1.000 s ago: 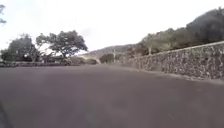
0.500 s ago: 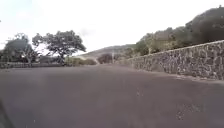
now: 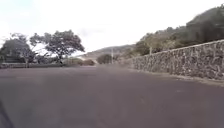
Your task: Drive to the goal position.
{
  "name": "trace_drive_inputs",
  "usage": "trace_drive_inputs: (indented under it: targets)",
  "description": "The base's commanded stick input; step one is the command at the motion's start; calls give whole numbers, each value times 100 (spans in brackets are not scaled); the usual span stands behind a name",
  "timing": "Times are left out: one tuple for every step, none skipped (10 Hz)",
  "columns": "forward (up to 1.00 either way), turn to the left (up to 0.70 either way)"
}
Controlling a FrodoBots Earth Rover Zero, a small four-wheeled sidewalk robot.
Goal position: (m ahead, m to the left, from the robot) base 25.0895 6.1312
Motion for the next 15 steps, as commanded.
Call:
trace_drive_inputs:
  targets:
    - [100,0]
    - [100,0]
    - [100,0]
    - [100,0]
    - [100,0]
    - [100,0]
    - [100,0]
    - [100,0]
    - [100,0]
    - [100,0]
    - [100,0]
    - [100,0]
    - [100,0]
    - [100,0]
    - [100,0]
